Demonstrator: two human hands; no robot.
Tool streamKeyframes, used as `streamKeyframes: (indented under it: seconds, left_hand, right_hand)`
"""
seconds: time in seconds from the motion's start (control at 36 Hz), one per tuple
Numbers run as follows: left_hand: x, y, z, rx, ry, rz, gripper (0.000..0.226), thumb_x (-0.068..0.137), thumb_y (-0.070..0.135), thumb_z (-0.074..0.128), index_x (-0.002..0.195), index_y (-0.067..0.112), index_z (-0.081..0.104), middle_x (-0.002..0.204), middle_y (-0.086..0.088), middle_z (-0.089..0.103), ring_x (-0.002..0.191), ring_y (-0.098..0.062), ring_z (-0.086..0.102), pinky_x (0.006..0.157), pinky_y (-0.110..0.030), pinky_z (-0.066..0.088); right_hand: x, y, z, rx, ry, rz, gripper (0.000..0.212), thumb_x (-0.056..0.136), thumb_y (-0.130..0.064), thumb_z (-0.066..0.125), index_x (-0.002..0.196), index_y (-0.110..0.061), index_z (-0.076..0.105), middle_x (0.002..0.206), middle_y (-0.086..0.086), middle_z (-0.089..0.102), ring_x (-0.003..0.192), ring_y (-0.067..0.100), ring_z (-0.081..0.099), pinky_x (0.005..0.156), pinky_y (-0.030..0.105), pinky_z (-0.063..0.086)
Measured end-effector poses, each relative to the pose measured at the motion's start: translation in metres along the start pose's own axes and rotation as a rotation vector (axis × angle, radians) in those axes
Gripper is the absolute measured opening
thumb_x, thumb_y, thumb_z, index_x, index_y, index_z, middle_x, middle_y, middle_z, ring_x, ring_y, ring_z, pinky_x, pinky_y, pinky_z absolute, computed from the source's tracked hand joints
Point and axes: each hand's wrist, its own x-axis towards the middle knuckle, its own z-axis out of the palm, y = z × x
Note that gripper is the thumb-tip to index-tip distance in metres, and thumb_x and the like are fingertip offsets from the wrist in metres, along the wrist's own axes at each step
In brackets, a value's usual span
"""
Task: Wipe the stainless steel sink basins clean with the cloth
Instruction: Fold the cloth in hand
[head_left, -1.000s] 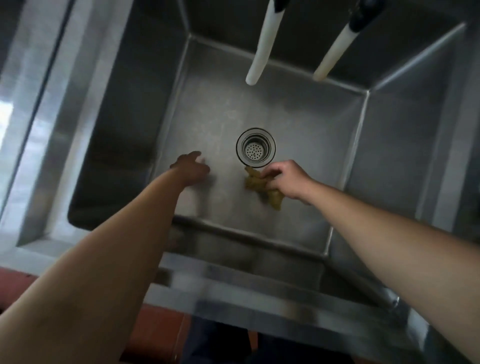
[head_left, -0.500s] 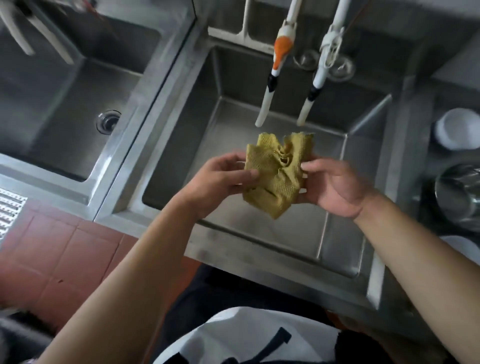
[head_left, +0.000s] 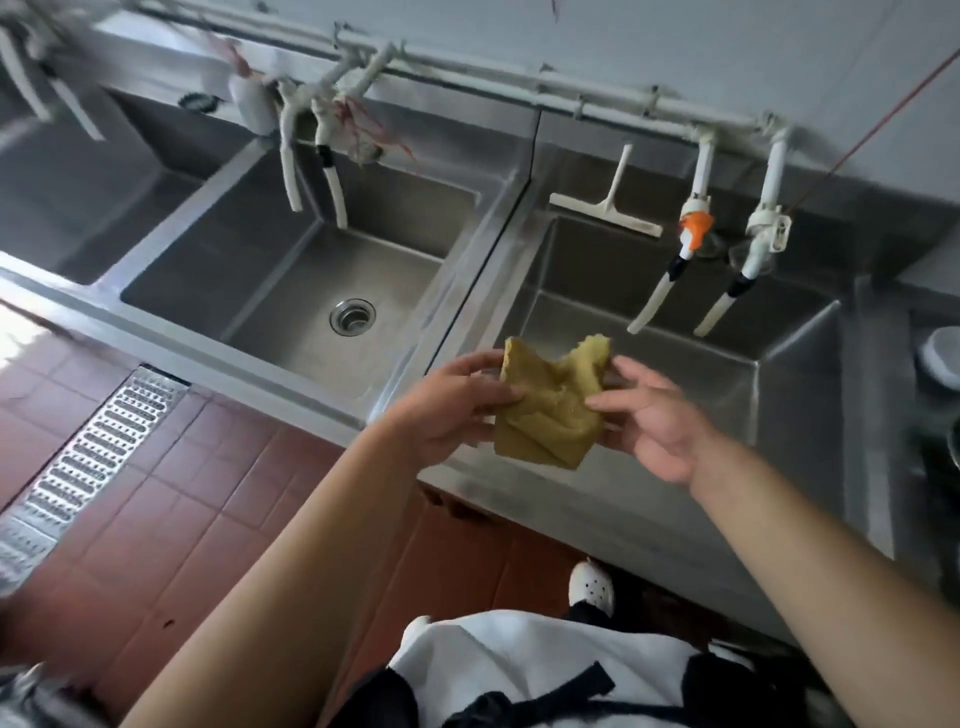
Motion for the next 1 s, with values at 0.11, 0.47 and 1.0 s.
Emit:
streamKeyframes:
  seconds: [0.11, 0.47, 1.0]
  left_hand:
    - [-0.059, 0.03, -0.055, -0.119, -0.036, 0.308, 0.037, 0.087, -0.009, 0.059, 0.114, 0.016, 0.065, 0.109, -0.013, 0.064, 0.096, -0.026, 0.066, 0.083, -0.051, 0.057]
    - [-0.149, 0.014, -0.218, -0.235, 0.085, 0.419, 0.009, 0.08, 0.005, 0.068, 0.083, 0.011, 0.074, 0.09, -0.011, 0.065, 0.076, -0.023, 0.062, 0.066, -0.032, 0.057]
    - [-0.175, 0.077, -0.497, -0.047, 0.819, 0.175, 0.055, 0.079, -0.005, 0.075, 0.117, 0.035, 0.068, 0.119, -0.009, 0.063, 0.11, -0.026, 0.065, 0.091, -0.048, 0.057]
  right_hand:
    - [-0.027, -0.028, 0.082, 0.005, -0.238, -0.349, 0.038, 0.088, 0.004, 0.055, 0.117, -0.015, 0.07, 0.118, 0.011, 0.068, 0.111, 0.03, 0.064, 0.088, 0.042, 0.056]
    - [0.02, 0.033, 0.255, -0.209, -0.597, 0.111, 0.056, 0.081, -0.01, 0.066, 0.135, -0.018, 0.055, 0.134, 0.017, 0.06, 0.121, 0.042, 0.058, 0.102, 0.054, 0.047]
    - [0.259, 0.001, 0.556, -0.672, -0.778, -0.033, 0.027, 0.08, 0.002, 0.075, 0.104, -0.009, 0.073, 0.094, 0.013, 0.074, 0.085, 0.026, 0.074, 0.07, 0.033, 0.061]
